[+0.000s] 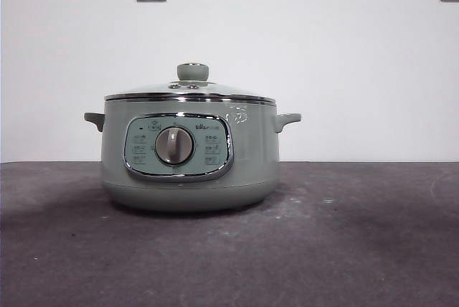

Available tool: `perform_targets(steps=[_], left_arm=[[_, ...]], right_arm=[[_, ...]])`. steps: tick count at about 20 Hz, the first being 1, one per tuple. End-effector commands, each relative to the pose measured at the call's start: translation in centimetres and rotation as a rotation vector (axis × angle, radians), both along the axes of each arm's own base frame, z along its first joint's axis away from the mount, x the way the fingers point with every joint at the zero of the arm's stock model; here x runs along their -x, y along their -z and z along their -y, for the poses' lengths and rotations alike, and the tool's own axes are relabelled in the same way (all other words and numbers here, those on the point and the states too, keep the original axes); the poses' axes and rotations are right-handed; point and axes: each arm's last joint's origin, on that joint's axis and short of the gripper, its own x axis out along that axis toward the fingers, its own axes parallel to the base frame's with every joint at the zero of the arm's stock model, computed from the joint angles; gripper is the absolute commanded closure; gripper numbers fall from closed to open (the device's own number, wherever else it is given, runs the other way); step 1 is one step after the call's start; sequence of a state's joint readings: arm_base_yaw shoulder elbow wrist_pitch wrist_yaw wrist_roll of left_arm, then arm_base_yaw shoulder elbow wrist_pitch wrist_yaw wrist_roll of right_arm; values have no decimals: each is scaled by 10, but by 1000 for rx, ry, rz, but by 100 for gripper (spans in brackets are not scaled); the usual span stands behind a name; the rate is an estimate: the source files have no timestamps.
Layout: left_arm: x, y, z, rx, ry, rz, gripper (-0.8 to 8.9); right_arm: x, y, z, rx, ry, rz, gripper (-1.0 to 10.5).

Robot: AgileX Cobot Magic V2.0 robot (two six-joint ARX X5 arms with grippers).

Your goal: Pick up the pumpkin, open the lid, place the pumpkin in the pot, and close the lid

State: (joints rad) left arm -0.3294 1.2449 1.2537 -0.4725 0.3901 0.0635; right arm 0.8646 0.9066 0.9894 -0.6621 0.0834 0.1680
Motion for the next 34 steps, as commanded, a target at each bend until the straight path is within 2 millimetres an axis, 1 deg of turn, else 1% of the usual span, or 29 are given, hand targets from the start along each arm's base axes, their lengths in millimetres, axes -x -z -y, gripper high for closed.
perform_targets(steps=[1, 4, 8, 13, 16, 17, 19, 21, 22, 24, 25, 28, 29, 34], left_arm=[[-28, 9, 19, -49, 14, 10, 9], [-59, 27, 40, -103, 25, 4, 10], [-88, 55, 55, -119, 15, 5, 10], [-104, 75, 62, -118, 16, 7, 10], [-109, 86, 66, -131, 22, -22, 10], [-110, 87, 66, -133, 19, -24, 14], [-111, 87, 66, -134, 9, -13, 130], [-111, 87, 66, -135, 4, -10, 311], [-110, 87, 66, -138, 4, -17, 442], [-110, 88, 66, -141, 6, -25, 642], [-109, 88, 66, -144, 8, -31, 697], [-108, 90, 65, -154, 9, -56, 804], [-108, 91, 65, -155, 9, -58, 825], [-108, 90, 65, -154, 9, -55, 822]], right_arm=[[3, -3, 4, -14, 5, 17, 958], [6, -6, 7, -29, 5, 30, 958], [9, -10, 11, -47, 6, 44, 958], [11, -11, 13, -50, 9, 50, 958], [10, -11, 14, -37, 42, 65, 957], [10, -11, 14, -35, 47, 67, 957], [10, -11, 14, -35, 47, 67, 957], [10, -11, 14, -34, 47, 67, 957], [10, -11, 14, -34, 47, 67, 958], [10, -11, 14, -34, 48, 67, 957], [10, -11, 14, -32, 52, 69, 957], [9, -11, 15, -23, 73, 79, 958], [9, -11, 15, -23, 72, 78, 957], [9, -10, 15, -14, 72, 71, 957]])
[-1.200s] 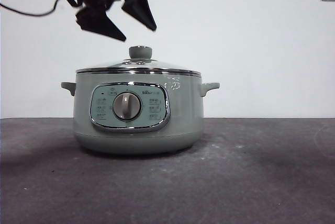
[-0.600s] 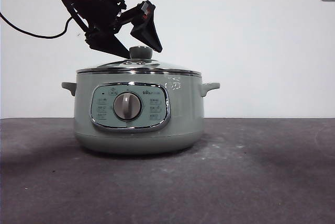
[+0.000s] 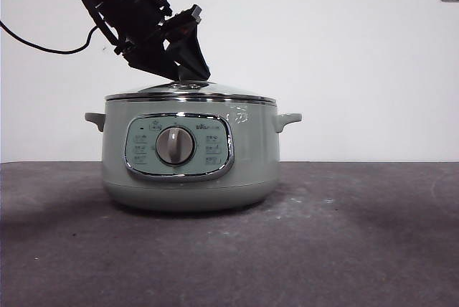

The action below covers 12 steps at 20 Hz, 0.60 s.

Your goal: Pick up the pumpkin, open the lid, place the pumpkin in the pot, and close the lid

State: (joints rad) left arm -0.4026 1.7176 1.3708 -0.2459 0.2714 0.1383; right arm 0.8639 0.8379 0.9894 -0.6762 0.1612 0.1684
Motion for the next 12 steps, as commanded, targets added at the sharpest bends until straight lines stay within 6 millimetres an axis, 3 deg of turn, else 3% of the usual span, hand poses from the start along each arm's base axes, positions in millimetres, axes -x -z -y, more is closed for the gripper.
perform_targets(steps=[1, 6, 12], left_arm=[[0, -1, 2, -2, 3, 2, 822], [4, -14, -2, 10, -6, 37, 822], [23, -56, -20, 57, -32, 152, 822]], right_arm=[[0, 0, 1, 5, 5, 1, 957], [0, 0, 1, 9, 5, -2, 958], [-2, 2, -2, 17, 5, -10, 958]])
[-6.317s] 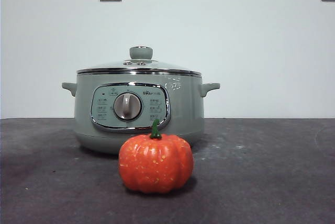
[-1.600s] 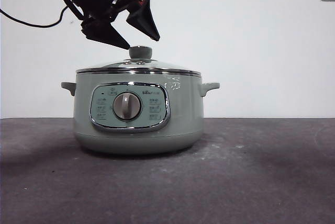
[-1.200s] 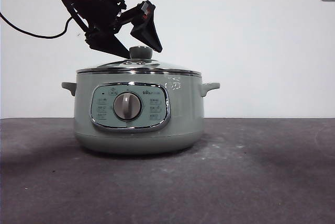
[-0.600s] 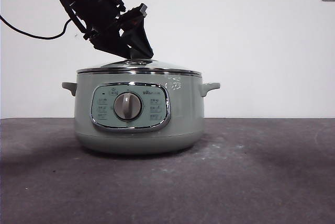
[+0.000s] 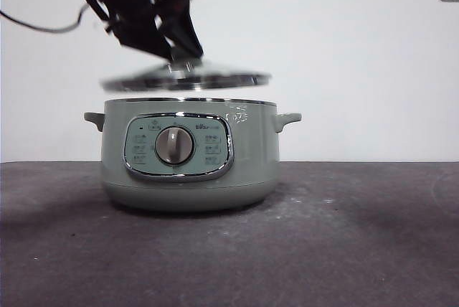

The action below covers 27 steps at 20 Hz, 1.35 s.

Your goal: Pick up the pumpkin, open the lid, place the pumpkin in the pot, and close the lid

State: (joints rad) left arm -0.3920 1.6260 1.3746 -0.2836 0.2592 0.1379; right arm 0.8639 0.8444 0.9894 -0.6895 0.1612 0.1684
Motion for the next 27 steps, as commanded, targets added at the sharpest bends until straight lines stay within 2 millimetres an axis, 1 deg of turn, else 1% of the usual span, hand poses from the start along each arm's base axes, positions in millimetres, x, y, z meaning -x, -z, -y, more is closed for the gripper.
perform_targets(steps=[1, 3, 4, 7, 9, 12, 15, 17, 19, 21, 23, 25, 27], left_arm=[[11, -32, -13, 47, -19, 117, 822], [26, -51, -23, 61, -32, 154, 822], [36, -62, -31, 66, -44, 171, 822], [69, -90, -52, 77, -72, 208, 822], [96, -106, -65, 80, -90, 225, 822], [135, -123, -82, 82, -119, 249, 822], [170, -133, -94, 79, -146, 269, 822], [188, -136, -99, 79, -147, 271, 822], [202, -137, -103, 75, -158, 273, 822], [211, -138, -106, 74, -163, 276, 822], [217, -139, -108, 79, -165, 279, 822], [218, -139, -108, 79, -164, 279, 822], [218, -139, -108, 78, -163, 274, 822]], right_arm=[[-3, 1, -3, 5, 5, 2, 958], [-9, 3, -9, 5, 5, 5, 958], [-14, 3, -14, 0, 6, 17, 958], [-38, 9, -30, 1, 8, 58, 958], [-62, 15, -44, -8, -31, 44, 959], [-107, 20, -69, 6, -61, 30, 959], [-153, 22, -102, 44, -112, 20, 959], [-182, 30, -124, 75, -121, 8, 959], [-209, 46, -144, 117, -134, -12, 959], [-230, 63, -157, 145, -136, -31, 959], [-243, 83, -166, 166, -136, -55, 959], [-251, 98, -167, 189, -130, -70, 959], [-255, 111, -168, 215, -137, -89, 959]])
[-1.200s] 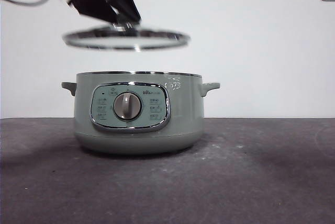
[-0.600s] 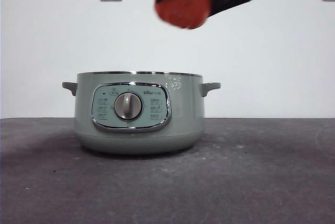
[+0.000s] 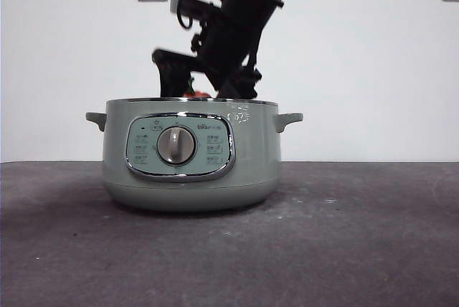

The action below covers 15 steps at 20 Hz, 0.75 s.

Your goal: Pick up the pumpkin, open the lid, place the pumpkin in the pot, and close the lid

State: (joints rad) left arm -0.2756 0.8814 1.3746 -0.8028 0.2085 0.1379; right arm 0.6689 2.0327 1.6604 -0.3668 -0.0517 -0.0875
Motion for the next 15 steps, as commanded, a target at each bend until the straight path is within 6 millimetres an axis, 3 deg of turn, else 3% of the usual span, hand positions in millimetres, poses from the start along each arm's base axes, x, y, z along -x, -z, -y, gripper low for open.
perform_targets(steps=[1, 10, 11, 13, 15], left_arm=[[4, -7, -1, 18, 0, 54, 822], [5, -5, -2, 13, 2, 33, 822], [5, -5, -1, 14, 2, 33, 822], [5, -5, -1, 14, 3, 33, 822], [5, -5, -1, 13, 3, 33, 822]], right_arm=[[-6, 11, 0, 23, -4, -5, 959], [-9, 35, 0, 96, -26, -66, 929], [-9, 36, 1, 102, -26, -73, 810], [-8, 36, 1, 102, -23, -78, 409], [-9, 35, 1, 101, -19, -73, 346]])
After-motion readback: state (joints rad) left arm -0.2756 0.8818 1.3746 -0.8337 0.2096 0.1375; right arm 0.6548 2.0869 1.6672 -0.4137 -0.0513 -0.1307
